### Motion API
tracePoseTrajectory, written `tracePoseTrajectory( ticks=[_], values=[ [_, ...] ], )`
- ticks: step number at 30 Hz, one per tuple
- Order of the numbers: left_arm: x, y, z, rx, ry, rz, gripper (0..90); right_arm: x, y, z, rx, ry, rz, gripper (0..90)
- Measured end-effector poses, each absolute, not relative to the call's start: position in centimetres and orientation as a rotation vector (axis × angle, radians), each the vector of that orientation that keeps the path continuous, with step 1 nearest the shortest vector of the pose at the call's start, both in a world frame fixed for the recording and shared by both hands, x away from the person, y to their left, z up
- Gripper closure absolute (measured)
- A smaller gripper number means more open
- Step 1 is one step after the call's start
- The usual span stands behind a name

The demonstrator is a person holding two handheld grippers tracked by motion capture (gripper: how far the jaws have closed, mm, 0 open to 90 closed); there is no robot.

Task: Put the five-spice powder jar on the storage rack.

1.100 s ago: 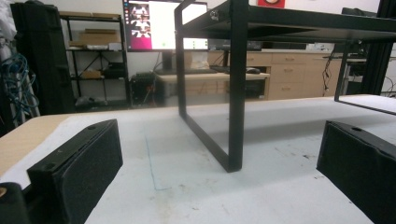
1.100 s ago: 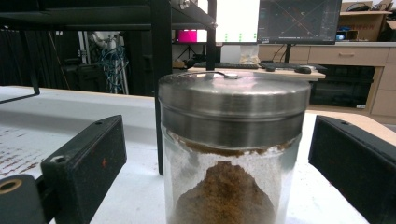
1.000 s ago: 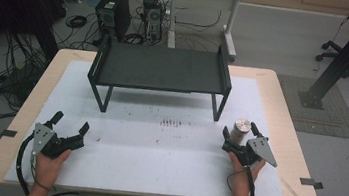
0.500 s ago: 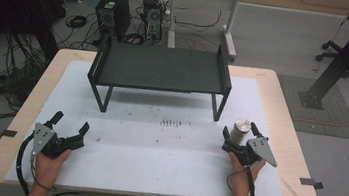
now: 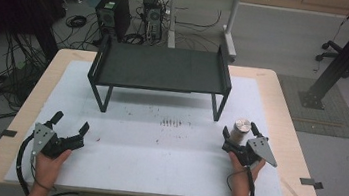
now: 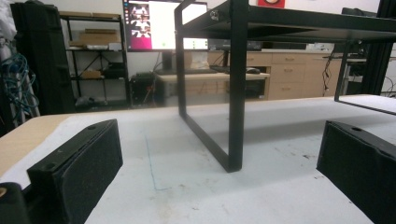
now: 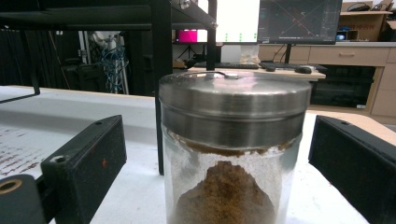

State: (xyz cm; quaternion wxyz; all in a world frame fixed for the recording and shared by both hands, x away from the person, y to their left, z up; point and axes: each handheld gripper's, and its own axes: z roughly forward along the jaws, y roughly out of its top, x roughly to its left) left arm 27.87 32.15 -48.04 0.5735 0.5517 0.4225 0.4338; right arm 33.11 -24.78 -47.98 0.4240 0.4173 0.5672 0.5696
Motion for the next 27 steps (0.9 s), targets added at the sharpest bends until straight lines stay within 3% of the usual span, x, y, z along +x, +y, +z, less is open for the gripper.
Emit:
tracePoseTrajectory(
  ticks=[27],
  values=[
    [27.87,32.15,-48.04,1.294,0.989,1.017,0.4,33.11,-24.78,-47.98,1.042,1.421,1.425,5.6]
  ],
)
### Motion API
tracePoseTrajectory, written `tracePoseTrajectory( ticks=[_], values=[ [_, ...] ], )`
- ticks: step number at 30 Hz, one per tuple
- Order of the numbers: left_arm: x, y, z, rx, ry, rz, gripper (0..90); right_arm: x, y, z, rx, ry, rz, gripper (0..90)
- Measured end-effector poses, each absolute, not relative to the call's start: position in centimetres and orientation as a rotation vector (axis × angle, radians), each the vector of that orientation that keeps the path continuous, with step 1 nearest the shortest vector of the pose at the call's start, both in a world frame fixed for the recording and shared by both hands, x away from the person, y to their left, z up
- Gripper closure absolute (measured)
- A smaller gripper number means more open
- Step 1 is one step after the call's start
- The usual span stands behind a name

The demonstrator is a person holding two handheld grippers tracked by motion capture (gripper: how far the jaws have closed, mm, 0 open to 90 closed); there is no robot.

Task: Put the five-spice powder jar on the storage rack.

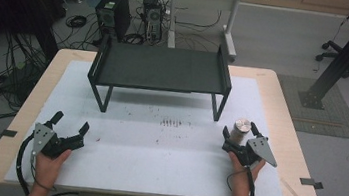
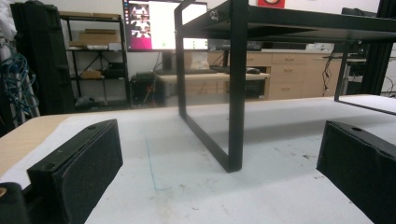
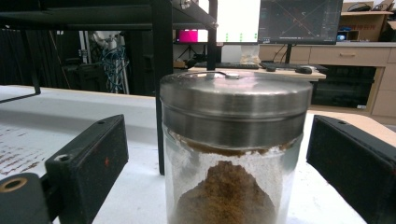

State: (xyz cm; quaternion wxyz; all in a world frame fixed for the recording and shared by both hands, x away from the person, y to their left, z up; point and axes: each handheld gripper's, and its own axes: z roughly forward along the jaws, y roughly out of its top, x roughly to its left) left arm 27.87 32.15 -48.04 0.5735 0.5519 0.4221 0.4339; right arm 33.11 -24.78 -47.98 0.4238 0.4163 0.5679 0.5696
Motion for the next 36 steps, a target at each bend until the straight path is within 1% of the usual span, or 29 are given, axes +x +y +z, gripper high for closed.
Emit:
tracePoseTrajectory(
  ticks=[12,14,19,25,27,36],
  values=[
    [27.88,32.15,-48.03,1.294,0.989,1.017,0.4,33.12,-24.81,-47.98,1.045,1.423,1.43,9.2],
    [27.88,32.15,-48.03,1.294,0.989,1.017,0.4,33.13,-24.81,-47.97,1.042,1.427,1.43,14.5],
    [27.88,32.15,-48.04,1.293,0.99,1.018,0.4,33.14,-24.81,-47.97,1.042,1.431,1.433,22.7],
    [27.87,32.14,-48.04,1.293,0.99,1.018,0.4,33.13,-24.8,-47.97,1.042,1.431,1.429,38.9],
    [27.87,32.14,-48.04,1.293,0.989,1.018,0.4,33.12,-24.87,-47.99,1.053,1.42,1.438,42.7],
    [27.87,32.14,-48.04,1.293,0.99,1.019,0.4,33.1,-24.85,-47.99,1.052,1.42,1.431,43.0]
  ],
)
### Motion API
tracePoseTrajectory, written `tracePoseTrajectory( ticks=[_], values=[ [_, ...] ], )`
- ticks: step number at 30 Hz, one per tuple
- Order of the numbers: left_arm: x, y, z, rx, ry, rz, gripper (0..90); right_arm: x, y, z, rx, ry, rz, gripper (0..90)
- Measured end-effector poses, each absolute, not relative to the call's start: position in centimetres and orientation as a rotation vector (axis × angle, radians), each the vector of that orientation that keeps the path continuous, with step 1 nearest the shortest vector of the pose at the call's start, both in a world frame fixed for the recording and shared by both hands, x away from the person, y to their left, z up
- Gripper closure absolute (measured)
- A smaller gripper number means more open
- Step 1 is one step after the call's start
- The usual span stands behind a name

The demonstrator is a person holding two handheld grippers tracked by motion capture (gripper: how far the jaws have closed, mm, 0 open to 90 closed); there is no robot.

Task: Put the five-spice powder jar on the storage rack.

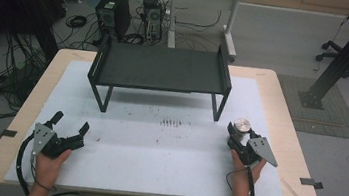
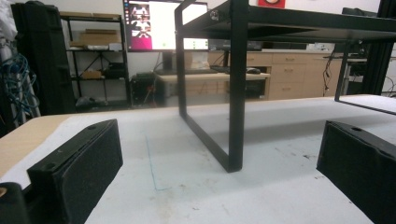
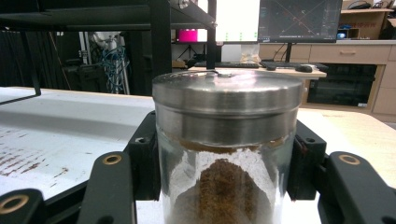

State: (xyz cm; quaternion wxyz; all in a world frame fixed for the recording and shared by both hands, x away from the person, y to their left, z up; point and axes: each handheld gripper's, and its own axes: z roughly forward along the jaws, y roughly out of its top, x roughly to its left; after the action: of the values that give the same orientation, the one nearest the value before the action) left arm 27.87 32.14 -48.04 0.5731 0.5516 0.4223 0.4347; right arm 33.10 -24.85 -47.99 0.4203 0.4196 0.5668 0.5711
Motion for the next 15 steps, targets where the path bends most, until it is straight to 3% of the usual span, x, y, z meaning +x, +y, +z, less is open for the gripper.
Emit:
tracePoseTrajectory(
  ticks=[15],
  values=[
    [27.86,32.14,-48.04,1.294,0.989,1.018,0.4,33.09,-24.81,-48.0,1.047,1.422,1.43,43.0]
  ],
)
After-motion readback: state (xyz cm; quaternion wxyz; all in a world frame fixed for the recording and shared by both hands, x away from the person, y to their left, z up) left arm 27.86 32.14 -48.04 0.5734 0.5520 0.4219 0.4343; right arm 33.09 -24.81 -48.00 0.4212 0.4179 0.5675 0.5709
